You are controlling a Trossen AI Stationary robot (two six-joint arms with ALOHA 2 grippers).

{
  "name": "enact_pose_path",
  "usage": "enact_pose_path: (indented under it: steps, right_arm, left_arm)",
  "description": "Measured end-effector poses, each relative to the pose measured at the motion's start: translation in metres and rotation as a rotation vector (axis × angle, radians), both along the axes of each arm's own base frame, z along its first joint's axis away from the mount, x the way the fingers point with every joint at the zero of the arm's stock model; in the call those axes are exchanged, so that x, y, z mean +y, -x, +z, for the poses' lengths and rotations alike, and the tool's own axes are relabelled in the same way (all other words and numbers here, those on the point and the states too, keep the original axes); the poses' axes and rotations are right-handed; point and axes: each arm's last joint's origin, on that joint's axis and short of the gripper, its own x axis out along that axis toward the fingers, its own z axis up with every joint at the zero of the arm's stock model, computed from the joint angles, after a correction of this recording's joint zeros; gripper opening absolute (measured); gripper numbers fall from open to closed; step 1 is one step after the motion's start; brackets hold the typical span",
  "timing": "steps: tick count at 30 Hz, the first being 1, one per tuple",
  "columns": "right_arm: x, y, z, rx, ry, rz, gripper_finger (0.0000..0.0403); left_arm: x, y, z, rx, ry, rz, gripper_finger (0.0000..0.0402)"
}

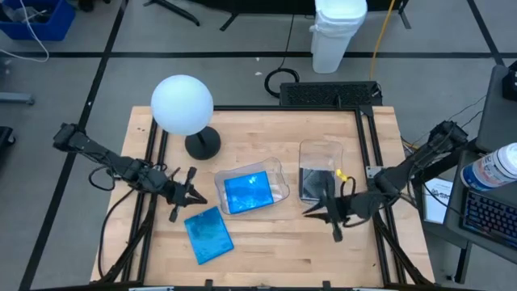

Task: Pick & place jewel cases by type
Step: Adjust the bins

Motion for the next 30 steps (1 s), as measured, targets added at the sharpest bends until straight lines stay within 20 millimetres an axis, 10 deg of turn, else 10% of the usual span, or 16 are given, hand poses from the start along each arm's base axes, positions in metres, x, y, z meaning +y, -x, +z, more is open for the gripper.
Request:
enact_pose_path:
  steps: [8,13,21,30]
  right_arm:
    - [0.035,-0.020,-0.032,-0.240,0.099,0.105,0.0003]
    - [0.043,-0.027,-0.041,-0.282,0.136,0.119,0.0005]
    - [0.048,-0.024,-0.040,-0.282,0.077,0.126,0.0006]
    - [0.046,-0.017,-0.053,-0.256,0.034,0.128,0.0006]
  left_arm:
    - [-0.031,-0.039,0.024,0.223,-0.515,0.055,0.0019]
    - [-0.047,-0.065,0.043,0.273,-0.514,0.025,0.0036]
    - [-0.059,-0.077,0.070,0.422,-0.419,-0.178,0.0175]
    - [-0.050,-0.099,0.037,0.591,-0.629,-0.221,0.0267]
